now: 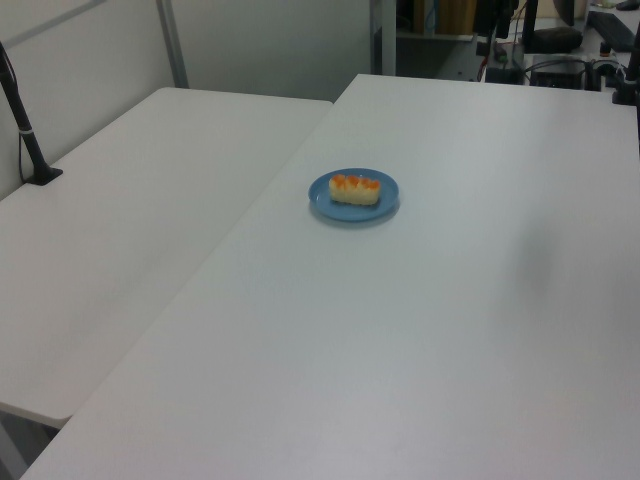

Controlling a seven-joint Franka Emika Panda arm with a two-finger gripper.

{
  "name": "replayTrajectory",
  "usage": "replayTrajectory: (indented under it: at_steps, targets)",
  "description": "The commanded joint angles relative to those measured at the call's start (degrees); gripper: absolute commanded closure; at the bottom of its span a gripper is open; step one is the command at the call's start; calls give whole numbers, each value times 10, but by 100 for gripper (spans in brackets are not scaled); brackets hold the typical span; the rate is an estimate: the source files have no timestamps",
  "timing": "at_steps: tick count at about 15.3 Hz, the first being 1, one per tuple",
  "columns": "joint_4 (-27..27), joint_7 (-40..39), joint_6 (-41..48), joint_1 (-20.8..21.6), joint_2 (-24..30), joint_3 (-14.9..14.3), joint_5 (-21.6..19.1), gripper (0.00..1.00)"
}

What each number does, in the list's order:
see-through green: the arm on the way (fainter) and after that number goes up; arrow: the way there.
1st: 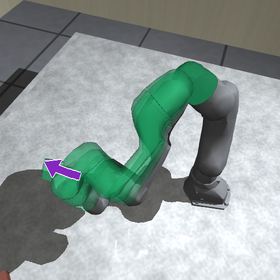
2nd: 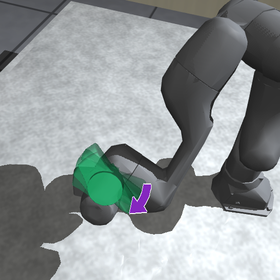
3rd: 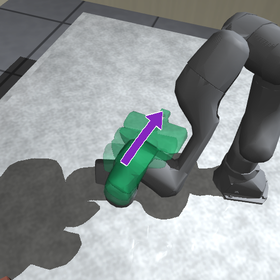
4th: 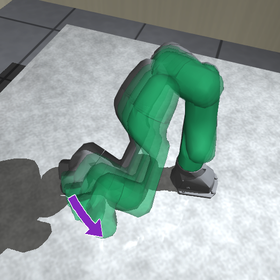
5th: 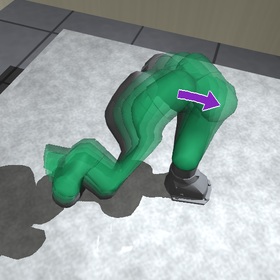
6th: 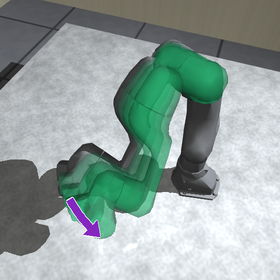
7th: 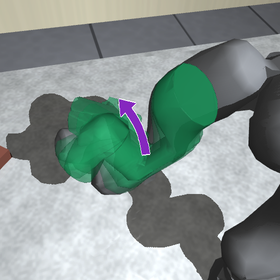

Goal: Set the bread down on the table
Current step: 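Move the open gripper down toward the glazed bread roll on the blue plate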

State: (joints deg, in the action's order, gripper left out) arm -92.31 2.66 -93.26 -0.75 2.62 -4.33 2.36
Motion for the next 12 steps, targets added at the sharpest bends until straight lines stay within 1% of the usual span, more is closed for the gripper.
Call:
replayTrajectory:
  at_steps: [1, 4, 7, 8, 10, 12]
  targets:
    - [-14, -12, -18, 4, -10, -2, -7, 0]
    - [5, -21, -18, 4, -34, -3, -2, 0]
    - [11, -48, -20, 3, -43, -3, 1, 0]
    - [11, -51, -32, 3, -50, -3, 2, 0]
    - [11, -43, -85, 4, -66, -3, 2, 0]
    - [12, -32, -125, 3, -91, -3, 2, 0]
